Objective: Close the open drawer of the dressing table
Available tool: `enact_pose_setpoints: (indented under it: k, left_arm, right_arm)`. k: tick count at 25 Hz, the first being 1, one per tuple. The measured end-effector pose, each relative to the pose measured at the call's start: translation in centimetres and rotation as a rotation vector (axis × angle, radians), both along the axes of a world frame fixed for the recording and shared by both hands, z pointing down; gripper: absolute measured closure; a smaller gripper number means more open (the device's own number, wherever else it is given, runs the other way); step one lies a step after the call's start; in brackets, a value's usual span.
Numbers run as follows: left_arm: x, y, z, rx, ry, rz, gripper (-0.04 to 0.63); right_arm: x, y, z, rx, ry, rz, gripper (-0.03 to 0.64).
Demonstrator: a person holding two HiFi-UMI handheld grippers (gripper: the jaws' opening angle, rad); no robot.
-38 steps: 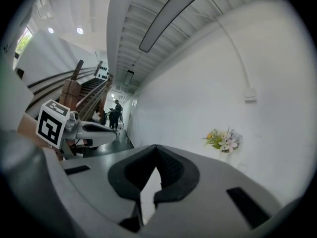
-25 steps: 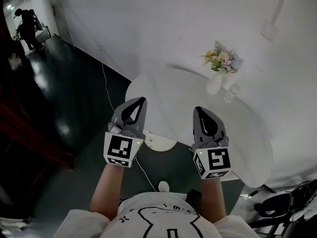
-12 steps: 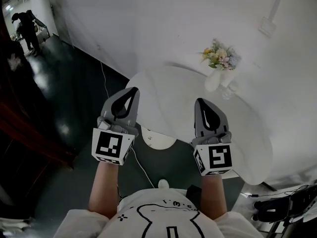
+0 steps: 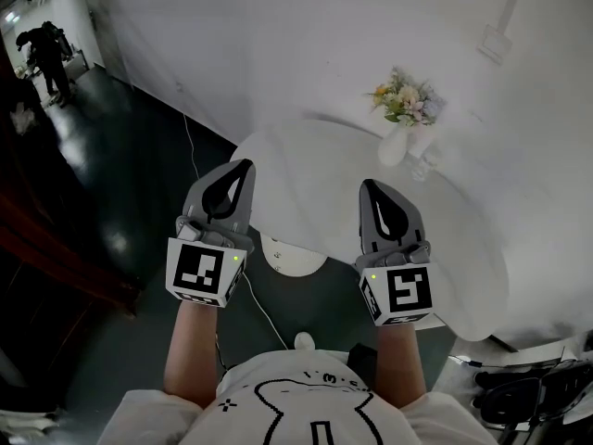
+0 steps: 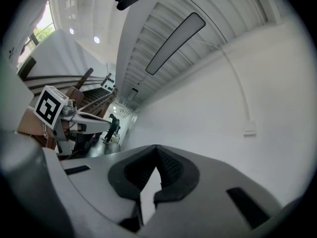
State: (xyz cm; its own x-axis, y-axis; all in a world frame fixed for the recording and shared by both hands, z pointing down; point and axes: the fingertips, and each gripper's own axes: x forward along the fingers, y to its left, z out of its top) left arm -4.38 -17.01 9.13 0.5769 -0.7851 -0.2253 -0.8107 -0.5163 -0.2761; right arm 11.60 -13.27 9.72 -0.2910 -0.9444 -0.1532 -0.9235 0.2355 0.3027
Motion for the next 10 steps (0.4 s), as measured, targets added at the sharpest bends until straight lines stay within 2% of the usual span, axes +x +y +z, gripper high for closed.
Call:
enact_pose_setpoints:
  k: [10]
  left_arm:
    - [1.2,0.1,0.0,-0.002,-0.015,0.021,0.577]
  right_arm:
    - [0.5,-0.1,0.3,-0.015,0.005,-0.004,0.62]
